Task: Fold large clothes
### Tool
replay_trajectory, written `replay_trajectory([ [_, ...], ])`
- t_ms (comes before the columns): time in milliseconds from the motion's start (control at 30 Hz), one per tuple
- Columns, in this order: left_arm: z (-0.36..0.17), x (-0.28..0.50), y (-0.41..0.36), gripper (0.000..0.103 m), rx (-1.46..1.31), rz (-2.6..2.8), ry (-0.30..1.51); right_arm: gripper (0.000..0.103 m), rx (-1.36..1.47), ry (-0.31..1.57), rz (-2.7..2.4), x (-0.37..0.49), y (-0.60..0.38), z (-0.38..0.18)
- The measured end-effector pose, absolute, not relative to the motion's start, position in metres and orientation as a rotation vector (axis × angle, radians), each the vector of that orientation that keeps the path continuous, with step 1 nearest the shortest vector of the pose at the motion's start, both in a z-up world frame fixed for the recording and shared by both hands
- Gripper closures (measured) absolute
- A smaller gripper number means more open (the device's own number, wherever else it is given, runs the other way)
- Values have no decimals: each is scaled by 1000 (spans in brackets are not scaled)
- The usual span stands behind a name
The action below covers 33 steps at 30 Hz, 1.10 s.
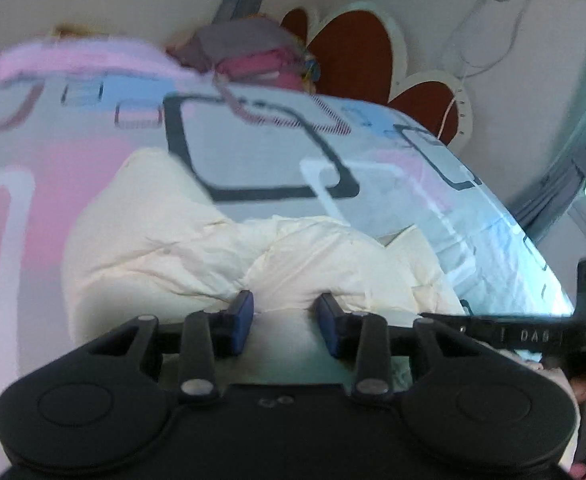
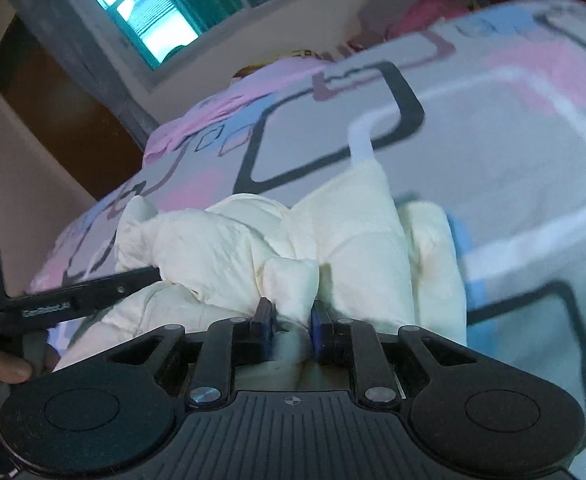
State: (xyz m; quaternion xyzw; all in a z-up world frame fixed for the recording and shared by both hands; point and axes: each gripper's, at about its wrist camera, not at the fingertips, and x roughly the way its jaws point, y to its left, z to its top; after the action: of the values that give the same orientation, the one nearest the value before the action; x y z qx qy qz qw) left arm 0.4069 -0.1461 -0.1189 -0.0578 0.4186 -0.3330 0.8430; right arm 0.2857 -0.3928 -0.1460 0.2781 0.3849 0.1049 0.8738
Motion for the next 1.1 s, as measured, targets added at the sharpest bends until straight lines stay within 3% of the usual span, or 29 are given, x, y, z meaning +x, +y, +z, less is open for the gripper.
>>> replay_trajectory([
  [233,-114,405,-143,67,-94,-705,912,85,550,829,205,286,-400,-131],
  [300,-98,392,-135,59,-112,-695,868,56,509,784,154,276,-398,-108],
  [333,-88,380,-128,57,-119,-709,828,26,479,734,139,265,-399,-93],
  [367,-81,368,-121,56,-124,-720,799,21,461,696,148,256,-400,-82],
  [500,-68,319,-105,58,-117,-742,737,22,384,652,229,223,-388,-52],
  [567,-66,297,-100,58,-120,-744,721,49,330,681,261,212,-375,-49],
  [833,-75,226,-106,59,-16,-788,733,50,198,799,265,157,-332,-82],
  [1100,-109,227,-120,59,18,-759,813,50,260,881,205,157,-333,-136],
])
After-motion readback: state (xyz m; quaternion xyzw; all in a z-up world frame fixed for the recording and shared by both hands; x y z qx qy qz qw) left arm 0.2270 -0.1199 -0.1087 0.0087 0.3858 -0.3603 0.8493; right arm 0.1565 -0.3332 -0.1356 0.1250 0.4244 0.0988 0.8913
